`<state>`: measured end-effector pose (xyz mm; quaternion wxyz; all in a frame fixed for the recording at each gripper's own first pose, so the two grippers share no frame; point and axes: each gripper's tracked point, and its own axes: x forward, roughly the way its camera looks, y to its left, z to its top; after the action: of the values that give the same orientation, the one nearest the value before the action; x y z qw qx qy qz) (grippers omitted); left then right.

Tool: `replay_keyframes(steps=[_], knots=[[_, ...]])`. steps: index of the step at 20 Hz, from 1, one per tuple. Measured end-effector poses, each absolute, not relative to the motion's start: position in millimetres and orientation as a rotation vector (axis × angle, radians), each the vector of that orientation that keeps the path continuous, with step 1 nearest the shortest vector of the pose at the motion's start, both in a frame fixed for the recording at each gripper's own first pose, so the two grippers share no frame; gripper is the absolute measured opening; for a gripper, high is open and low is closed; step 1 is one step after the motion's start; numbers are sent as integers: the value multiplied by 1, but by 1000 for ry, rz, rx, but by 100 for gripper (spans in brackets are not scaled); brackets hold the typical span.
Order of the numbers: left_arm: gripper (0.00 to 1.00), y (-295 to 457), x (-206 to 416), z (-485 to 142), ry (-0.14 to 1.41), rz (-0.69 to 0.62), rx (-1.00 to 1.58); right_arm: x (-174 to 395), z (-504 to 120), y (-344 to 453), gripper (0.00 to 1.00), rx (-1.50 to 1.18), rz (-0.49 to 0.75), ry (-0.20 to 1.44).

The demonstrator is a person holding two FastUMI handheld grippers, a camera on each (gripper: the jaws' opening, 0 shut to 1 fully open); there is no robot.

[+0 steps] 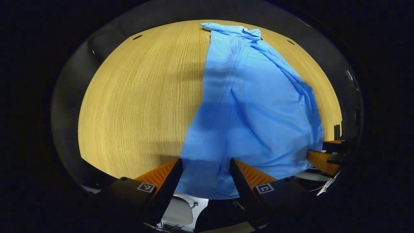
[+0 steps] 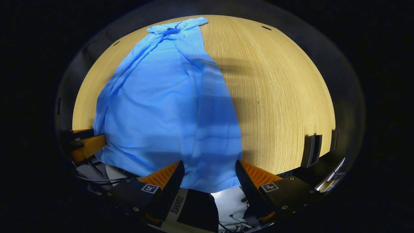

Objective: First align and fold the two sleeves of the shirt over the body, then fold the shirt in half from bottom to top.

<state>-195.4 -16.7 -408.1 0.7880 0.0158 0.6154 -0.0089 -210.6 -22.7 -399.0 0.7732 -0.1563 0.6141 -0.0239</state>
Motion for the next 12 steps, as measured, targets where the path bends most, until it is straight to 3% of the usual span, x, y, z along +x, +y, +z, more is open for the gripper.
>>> replay_keyframes(steps=[3, 4, 5, 6, 7, 8, 9, 10, 12], knots=[[81, -26, -194, -408, 1327, -20, 28, -210, -400, -20, 88, -333, -57, 1336], [75, -30, -195, -409, 1326, -33, 30, -210, -400, -19, 76, -344, -43, 1335], [58, -34, -194, -410, 1322, -50, 34, -210, -401, -15, 70, -359, -14, 1331], [49, -40, -195, -409, 1316, -69, 31, -208, -401, -12, 59, -375, 18, 1324], [31, -44, -195, -409, 1310, -78, 25, -208, -402, -9, 48, -381, 36, 1314], [20, -46, -195, -409, 1298, -92, 30, -207, -402, -7, 24, -383, 47, 1303], [10, -47, -195, -407, 1281, -109, 37, -206, -401, -5, 17, -375, 49, 1292], [9, -49, -193, -407, 1258, -120, 38, -205, -402, -4, 6, -357, 49, 1284], [5, -47, -193, -407, 1222, -125, 31, -201, -402, 0, 1, -327, 88, 1270]])
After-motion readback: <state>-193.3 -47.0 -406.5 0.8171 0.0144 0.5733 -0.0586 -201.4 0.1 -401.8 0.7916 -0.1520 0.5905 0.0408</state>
